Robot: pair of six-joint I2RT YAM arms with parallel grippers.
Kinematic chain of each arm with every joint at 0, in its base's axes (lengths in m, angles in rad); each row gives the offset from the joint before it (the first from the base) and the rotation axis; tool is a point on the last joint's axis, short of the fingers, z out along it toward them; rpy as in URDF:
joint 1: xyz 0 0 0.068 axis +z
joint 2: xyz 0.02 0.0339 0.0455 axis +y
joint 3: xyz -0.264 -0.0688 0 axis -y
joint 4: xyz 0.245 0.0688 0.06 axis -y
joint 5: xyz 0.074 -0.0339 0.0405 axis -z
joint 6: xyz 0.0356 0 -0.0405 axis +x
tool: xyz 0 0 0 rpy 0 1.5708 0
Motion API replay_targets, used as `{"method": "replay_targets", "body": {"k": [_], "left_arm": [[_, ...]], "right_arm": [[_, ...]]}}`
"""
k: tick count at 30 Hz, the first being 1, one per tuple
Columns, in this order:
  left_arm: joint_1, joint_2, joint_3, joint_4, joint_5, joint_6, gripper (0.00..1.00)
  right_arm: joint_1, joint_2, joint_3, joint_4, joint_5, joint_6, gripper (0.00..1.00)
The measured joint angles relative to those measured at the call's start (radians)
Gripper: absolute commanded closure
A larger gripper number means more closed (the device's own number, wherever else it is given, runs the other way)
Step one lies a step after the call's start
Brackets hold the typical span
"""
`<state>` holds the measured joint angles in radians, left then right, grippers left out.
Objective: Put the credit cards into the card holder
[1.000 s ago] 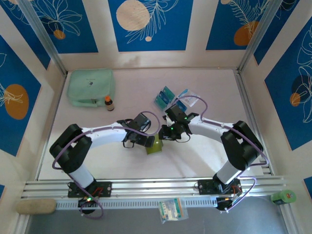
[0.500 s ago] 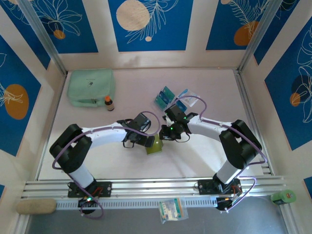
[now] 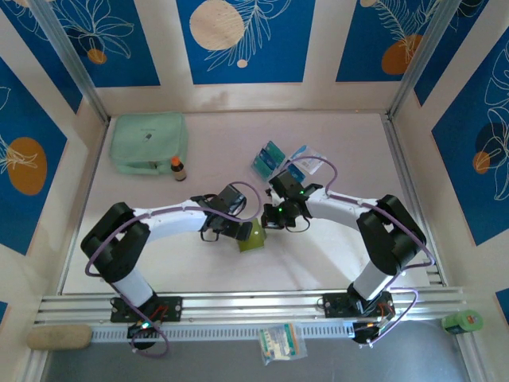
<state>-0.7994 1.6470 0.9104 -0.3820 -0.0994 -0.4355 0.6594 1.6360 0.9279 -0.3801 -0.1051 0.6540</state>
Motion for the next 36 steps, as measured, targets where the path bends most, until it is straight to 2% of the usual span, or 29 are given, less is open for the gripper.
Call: {"method": "replay_targets", "body": {"k": [4,9,17,30,33,36], "left_arm": [[0.0,0.0,-0.001,0.0,0.0,0.0,0.0],[0.0,0.0,-0.001,0.0,0.0,0.0,0.0],[0.0,0.0,-0.001,0.0,0.0,0.0,0.0],[0.0,0.0,-0.001,0.001,0.0,0.0,0.0],[0.0,0.0,-0.001,0.001,0.0,0.0,0.0],[0.0,0.0,-0.001,0.001,0.0,0.0,0.0]], "right_arm": [[0.0,0.0,0.0,0.001,0.0,-0.004,0.98],[0.0,0.001,0.0,0.0,0.0,-0.006,0.86],[0.0,0.001,0.0,-0.01,0.001,-0.011,0.82],[-0.001,0.001,0.0,-0.018,0.012,-0.019,0.92],[-0.002,0.001,0.0,-0.018,0.011,-0.023,1.0],[-0.003,0.001,0.0,-0.019,0.011,-0.022,1.0]]}}
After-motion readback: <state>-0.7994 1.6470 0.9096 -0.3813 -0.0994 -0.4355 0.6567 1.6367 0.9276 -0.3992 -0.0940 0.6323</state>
